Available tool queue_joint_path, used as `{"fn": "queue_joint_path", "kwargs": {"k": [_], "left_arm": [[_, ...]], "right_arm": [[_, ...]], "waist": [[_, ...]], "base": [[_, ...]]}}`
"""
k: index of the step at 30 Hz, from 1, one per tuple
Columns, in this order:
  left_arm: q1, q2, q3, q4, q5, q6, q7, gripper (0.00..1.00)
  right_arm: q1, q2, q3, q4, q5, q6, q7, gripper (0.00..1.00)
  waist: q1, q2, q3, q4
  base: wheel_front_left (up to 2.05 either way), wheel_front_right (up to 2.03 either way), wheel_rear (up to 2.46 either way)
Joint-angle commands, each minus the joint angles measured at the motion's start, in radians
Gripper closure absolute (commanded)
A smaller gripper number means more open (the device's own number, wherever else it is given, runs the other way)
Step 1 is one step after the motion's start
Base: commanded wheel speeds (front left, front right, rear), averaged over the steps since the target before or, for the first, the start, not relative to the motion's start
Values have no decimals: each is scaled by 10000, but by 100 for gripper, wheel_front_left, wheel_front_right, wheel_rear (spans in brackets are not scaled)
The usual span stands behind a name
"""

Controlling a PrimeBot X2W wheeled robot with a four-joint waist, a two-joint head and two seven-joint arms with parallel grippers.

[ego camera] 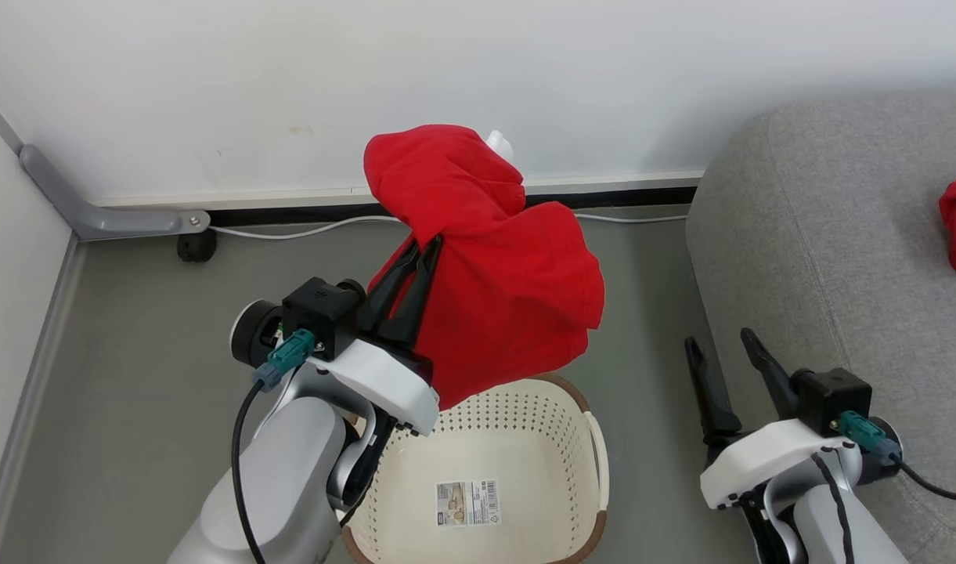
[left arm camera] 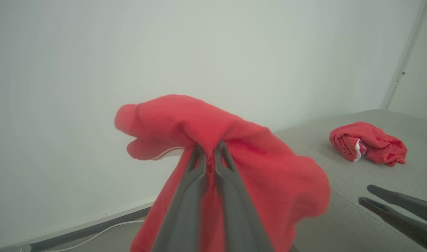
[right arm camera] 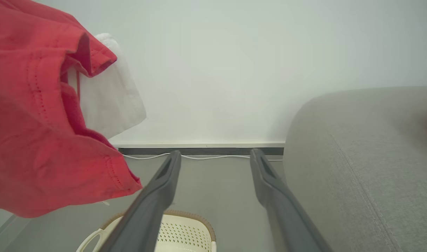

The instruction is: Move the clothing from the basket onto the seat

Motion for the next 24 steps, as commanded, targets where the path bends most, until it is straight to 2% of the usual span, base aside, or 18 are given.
{"fn": "queue_joint_path", "kwargs": {"k": [1, 7, 18, 24], "left_arm": [[-547, 172, 382, -292, 55, -62, -131, 100], [-683, 149, 337, -189, 41, -151, -131, 100], [-1182, -45, 19, 29, 79, -481, -131, 100], [-1334, -173, -197, 121, 67, -640, -132, 100]], "right_arm": [[-105, 5, 329, -295, 106, 27, -59, 0], [-485, -40, 1765, -674, 619, 27, -59, 0], [-2042, -1350, 5091, -515, 2491, 27, -59, 0], [-2925, -1714, 5948, -225, 3002, 27, -59, 0]], "waist": [[0, 0, 16, -16], [0, 0, 147, -60], [0, 0, 370, 141], [0, 0, 399, 364]], "base": [[0, 0, 0], [0, 0, 0], [0, 0, 0], [0, 0, 0]]}}
